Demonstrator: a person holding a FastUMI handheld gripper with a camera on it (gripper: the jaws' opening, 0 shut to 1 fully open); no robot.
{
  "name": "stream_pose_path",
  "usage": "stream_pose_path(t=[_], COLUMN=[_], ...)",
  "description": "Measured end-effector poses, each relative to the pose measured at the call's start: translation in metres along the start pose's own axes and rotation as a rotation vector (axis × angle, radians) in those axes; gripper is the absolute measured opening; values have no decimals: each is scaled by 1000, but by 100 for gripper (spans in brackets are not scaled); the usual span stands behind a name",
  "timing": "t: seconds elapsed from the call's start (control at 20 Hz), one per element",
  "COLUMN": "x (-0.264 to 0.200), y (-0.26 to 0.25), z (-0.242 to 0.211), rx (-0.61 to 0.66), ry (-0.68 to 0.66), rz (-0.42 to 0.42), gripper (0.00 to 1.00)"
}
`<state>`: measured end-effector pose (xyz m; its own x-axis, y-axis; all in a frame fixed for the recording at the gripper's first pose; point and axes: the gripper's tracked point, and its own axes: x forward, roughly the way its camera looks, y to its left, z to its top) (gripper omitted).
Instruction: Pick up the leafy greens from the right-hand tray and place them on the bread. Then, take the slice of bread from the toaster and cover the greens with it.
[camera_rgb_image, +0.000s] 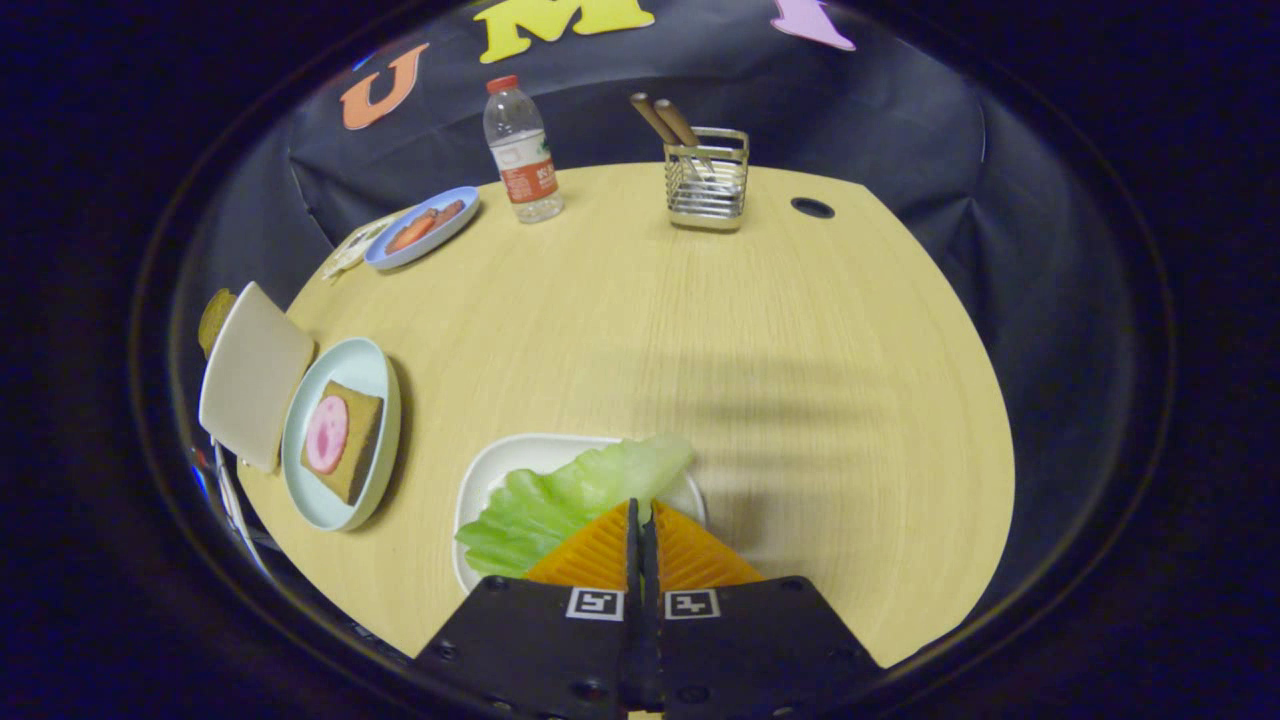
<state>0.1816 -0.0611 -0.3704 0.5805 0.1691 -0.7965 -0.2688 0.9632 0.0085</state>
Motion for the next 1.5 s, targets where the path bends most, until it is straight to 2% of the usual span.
stream_pose_path(t=[0.4, 0.75, 1.1, 1.5], x=[-59, -101, -111, -96], y=[37, 127, 226, 317], z=[23, 34, 36, 40], rx=[-5, -39, -97, -122], ry=[-105, -142, -145, -94], rz=[-13, 57, 136, 234], gripper=[0, 0, 1, 0])
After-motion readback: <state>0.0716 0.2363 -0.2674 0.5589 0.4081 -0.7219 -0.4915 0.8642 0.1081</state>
